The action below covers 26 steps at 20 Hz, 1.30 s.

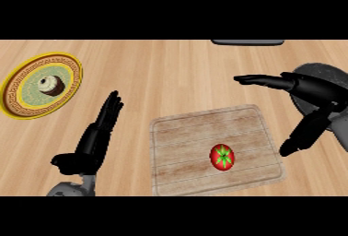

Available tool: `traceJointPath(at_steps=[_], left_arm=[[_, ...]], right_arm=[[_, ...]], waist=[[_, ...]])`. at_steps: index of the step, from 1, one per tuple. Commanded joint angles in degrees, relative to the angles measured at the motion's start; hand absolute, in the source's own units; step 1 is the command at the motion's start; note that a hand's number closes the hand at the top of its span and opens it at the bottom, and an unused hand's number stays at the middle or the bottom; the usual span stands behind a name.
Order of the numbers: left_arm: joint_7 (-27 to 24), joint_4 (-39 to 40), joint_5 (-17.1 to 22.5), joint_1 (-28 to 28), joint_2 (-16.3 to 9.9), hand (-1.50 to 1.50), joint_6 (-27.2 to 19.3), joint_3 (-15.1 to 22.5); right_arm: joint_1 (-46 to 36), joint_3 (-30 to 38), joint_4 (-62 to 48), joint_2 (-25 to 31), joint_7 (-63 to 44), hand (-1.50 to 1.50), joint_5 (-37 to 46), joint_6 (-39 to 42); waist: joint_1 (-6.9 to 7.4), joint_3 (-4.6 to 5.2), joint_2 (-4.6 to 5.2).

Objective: Pick the tomato from the cutting board and place it in the pan

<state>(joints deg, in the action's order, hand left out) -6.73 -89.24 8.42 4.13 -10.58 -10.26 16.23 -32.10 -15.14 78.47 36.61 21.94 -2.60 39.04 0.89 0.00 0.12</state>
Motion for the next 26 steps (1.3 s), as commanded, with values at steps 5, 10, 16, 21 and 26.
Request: traceJointPath(at_steps=[5, 10, 16, 21, 26], left_arm=[[-0.8, 0.24, -0.12, -0.35, -0.83, 0.0, 1.51, -0.93], [1.25, -1.25, -0.27, -0.19, 0.66, 0.0, 0.79, -0.85], [-0.87, -2.71, -3.55, -4.08, 2.3, 0.0, 0.19, 0.91], [-2.07, 1.35, -2.36, -1.39, 1.52, 0.0, 4.07, -4.24], [-1.29, -1.59, -6.68, -4.8, 5.7, 0.0, 0.47, 0.14]], right_arm=[[-3.62, -13.03, 5.38, -0.82, -2.14, -1.5, 17.76, 0.52], [0.5, -18.51, 8.0, -0.37, 2.03, -1.5, 28.87, -3.74], [1.46, -20.19, 4.43, -7.95, -2.57, -1.5, 36.63, -4.93], [4.77, -15.88, 6.69, -7.51, 0.73, -1.5, 40.14, -0.5], [3.46, -13.11, 1.42, -11.19, 2.12, -1.5, 43.32, -1.03]], waist=[[0.05, 0.01, -0.05], [-0.53, -0.04, -0.1], [-0.47, -0.01, -0.13], [-0.77, 0.0, -0.11], [-0.5, -0.01, -0.09]])
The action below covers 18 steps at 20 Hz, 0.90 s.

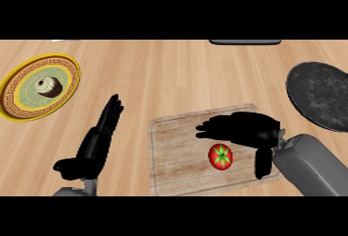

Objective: Pick the tomato from the cutting board and place it in the pan

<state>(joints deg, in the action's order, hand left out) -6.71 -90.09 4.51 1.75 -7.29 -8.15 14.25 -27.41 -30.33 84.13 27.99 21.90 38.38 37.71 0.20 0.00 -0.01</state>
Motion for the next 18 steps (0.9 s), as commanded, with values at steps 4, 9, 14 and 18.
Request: traceJointPath(at_steps=[4, 9, 14, 18], left_arm=[[0.63, -0.01, -0.6, -0.15, 0.77, 0.0, 1.77, -2.21], [0.91, -3.14, -1.55, -2.02, 0.77, 0.0, 2.7, -1.69], [3.41, -3.03, -0.88, -0.05, 0.65, 0.0, 4.06, -4.08], [1.71, 1.36, -1.3, 1.7, 1.71, 0.0, 3.96, -4.65]], right_arm=[[2.2, 3.83, -2.04, -5.03, 1.98, -1.5, 4.39, 1.5], [3.44, 1.77, -2.75, -11.47, -2.01, -1.5, 8.14, 0.2], [-1.5, 4.86, -10.47, -11.02, 1.56, -1.5, 11.85, 1.73], [-0.23, -2.61, -15.23, -11.89, 5.23, 1.5, 18.06, -3.19]], waist=[[-0.07, 0.0, 0.0], [0.02, 0.0, -0.04], [0.18, 0.0, 0.01], [0.28, 0.0, 0.14]])
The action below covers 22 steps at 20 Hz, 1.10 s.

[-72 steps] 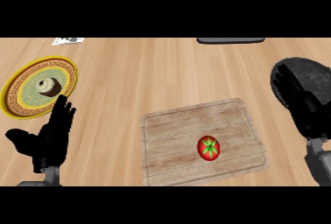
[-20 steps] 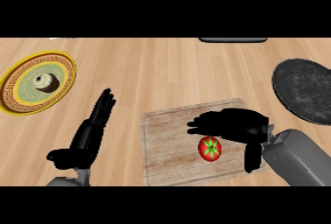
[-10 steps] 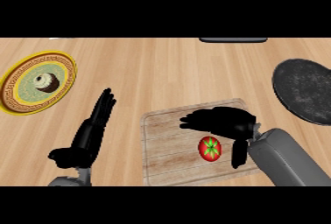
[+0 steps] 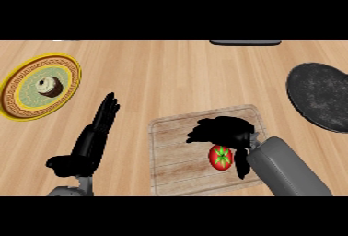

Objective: Pick the tomato from the cutting board and place it in the pan

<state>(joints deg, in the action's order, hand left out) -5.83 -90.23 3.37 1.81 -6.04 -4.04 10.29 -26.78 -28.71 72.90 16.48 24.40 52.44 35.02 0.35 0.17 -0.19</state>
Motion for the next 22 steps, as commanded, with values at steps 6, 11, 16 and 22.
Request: traceJointPath(at_steps=[6, 11, 16, 22], left_arm=[[0.49, -0.39, -0.57, -0.84, 1.06, 0.0, 0.77, 0.06], [-0.37, -1.02, -0.87, -1.66, 1.13, 0.0, 1.11, -0.69], [1.94, -4.91, -1.23, -1.95, 0.78, 0.0, 1.12, -0.7], [-0.45, -0.07, -2.02, -3.08, 1.4, 0.0, -1.15, -2.35]], right_arm=[[1.44, -4.89, -2.83, -1.62, 5.77, 1.5, 8.56, -7.24], [-1.58, 0.22, -7.57, 0.32, 12.62, 1.5, 8.95, -10.52], [0.01, 4.95, -6.1, -1.43, 13.18, 1.5, 7.88, -16.2], [11.97, 17.27, 6.01, 1.09, -6.36, 1.5, 5.11, -16.95]], waist=[[-0.16, -0.17, 0.2], [-0.02, -0.17, 0.22], [0.0, -0.19, 0.18], [-5.58, -0.06, -0.99]])
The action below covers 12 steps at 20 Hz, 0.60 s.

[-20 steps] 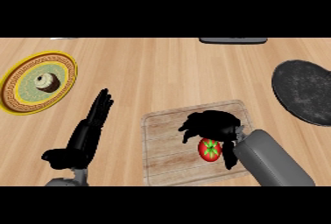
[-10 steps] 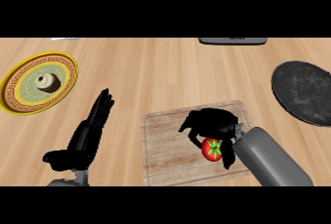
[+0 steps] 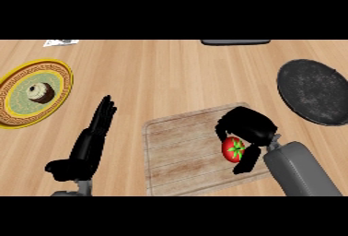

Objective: Pick the tomato from the cutting board and place it in the pan

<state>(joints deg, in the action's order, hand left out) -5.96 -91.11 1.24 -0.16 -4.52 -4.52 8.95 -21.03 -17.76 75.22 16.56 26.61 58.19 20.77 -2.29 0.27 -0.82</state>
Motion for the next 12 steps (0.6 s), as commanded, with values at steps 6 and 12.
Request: traceJointPath(at_steps=[6, 12], left_arm=[[-0.9, 0.01, 0.36, -0.76, -0.31, 0.0, -0.28, -1.37], [0.53, -1.07, 1.45, -1.01, -1.24, 0.0, 1.22, -1.79]], right_arm=[[15.17, 14.87, 22.07, 1.03, -17.4, 1.5, -2.11, -9.39], [22.26, 23.23, 42.8, -2.14, -24.46, 1.5, -12.44, -3.84]], waist=[[-2.0, -0.18, -0.23], [-0.04, -0.23, 0.15]])
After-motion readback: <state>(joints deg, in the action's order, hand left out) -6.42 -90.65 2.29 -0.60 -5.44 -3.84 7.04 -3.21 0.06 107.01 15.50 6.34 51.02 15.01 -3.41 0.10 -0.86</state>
